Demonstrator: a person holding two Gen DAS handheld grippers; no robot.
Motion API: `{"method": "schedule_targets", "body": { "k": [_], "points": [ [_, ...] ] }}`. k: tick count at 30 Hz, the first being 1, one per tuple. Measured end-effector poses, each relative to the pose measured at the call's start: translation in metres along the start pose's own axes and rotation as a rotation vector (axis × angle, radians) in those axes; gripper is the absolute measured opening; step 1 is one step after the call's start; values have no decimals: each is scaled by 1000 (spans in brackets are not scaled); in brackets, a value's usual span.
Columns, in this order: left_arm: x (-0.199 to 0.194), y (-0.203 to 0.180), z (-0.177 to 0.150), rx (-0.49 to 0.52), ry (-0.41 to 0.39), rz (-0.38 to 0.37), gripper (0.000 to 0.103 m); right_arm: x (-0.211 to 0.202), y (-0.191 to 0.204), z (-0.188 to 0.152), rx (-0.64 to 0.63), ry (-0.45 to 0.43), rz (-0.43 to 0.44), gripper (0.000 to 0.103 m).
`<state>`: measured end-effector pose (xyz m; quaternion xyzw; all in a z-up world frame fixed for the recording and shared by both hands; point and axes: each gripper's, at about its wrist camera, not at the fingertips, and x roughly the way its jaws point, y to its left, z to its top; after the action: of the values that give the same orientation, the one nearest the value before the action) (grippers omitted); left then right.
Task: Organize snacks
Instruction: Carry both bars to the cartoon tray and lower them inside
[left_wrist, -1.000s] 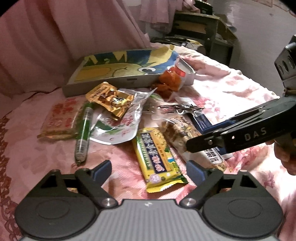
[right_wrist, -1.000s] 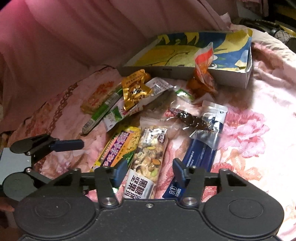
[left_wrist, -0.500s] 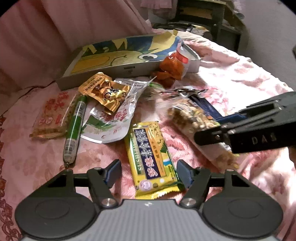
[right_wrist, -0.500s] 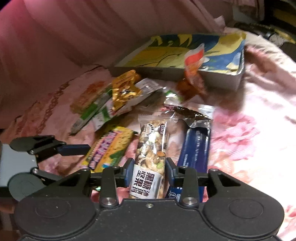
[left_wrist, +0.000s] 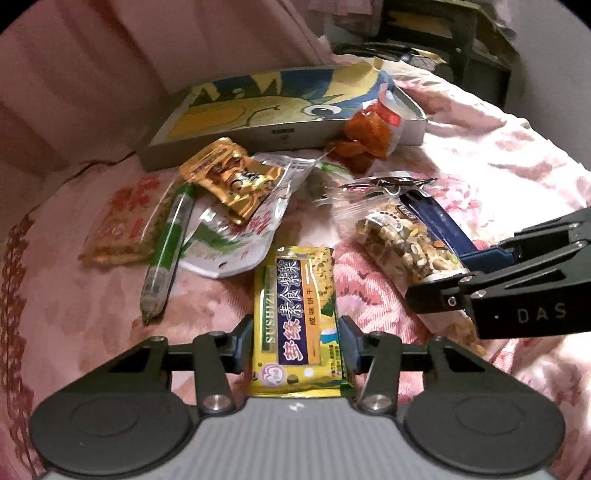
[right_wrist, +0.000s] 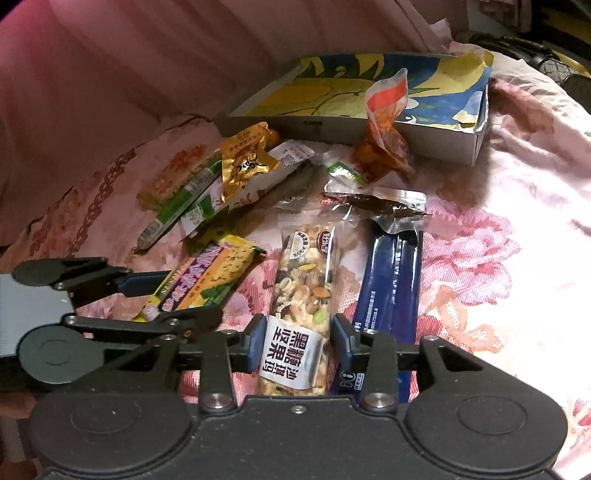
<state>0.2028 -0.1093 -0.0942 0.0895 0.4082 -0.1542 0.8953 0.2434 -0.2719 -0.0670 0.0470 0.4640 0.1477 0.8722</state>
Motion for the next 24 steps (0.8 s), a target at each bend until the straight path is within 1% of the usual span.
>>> {"method": "schedule_targets", "body": {
  "k": [5,9,14,18,21,24],
  "points": [
    [-11,0,-8,-52,5,15,52,1,5,-4,-22,19,-16,40],
    [-22,2,-19,-101,-9,27,52,-7,12,-9,-54,-22,-25,39],
    [-36,5,-25,-137,-36,55,51,-25,26,-11,-145,-125,-76,39],
    [-52,11,-23,-181,-89,70,51,-38,30,-10,-168,-199,-107,39],
    [-61,15,-12,-200,-146,79,52,-48,28,-8,-167,-273,-145,39],
    [-64,20,9,-221,-210,87,52,-57,25,-2,-158,-369,-185,39]
  ]
}}
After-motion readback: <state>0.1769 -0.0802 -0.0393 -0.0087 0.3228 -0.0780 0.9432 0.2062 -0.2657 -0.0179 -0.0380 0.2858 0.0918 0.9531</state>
